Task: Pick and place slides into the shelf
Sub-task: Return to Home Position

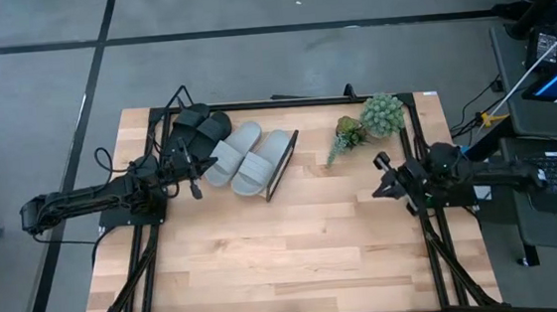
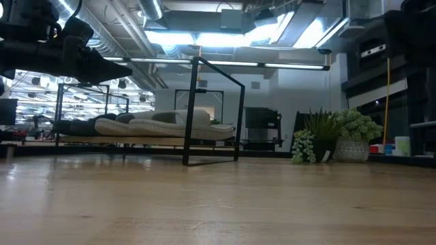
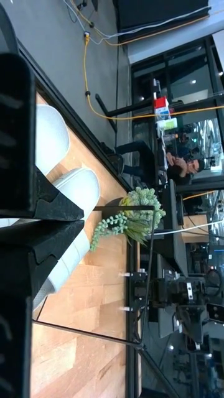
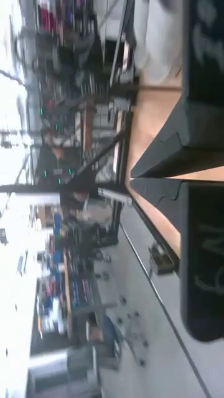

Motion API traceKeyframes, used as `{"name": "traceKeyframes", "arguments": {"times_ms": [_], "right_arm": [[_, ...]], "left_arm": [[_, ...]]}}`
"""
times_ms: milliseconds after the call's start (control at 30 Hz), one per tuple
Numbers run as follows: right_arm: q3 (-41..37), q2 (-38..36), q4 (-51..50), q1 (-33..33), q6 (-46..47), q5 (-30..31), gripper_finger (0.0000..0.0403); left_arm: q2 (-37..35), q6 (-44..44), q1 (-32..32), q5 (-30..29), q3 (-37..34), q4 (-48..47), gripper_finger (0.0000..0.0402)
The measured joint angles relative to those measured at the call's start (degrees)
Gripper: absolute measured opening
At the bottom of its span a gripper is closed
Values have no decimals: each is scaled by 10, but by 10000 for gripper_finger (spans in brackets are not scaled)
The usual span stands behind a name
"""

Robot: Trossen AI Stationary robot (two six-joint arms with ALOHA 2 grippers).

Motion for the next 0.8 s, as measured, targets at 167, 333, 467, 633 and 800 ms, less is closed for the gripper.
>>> {"name": "traceKeyframes", "arguments": {"times_ms": [167,333,467,633,800], "right_arm": [[0,-28,-26,83,-30,92,16],[0,-64,-61,132,-57,100,16],[0,-66,-71,169,-75,101,16],[0,-66,-71,208,-89,101,16],[0,-66,-72,211,-88,101,16]], "left_arm": [[0,0,0,0,0,0,0],[0,0,0,0,0,0,0],[0,0,0,0,0,0,0],[0,0,0,0,0,0,0],[0,0,0,0,0,0,0]]}}
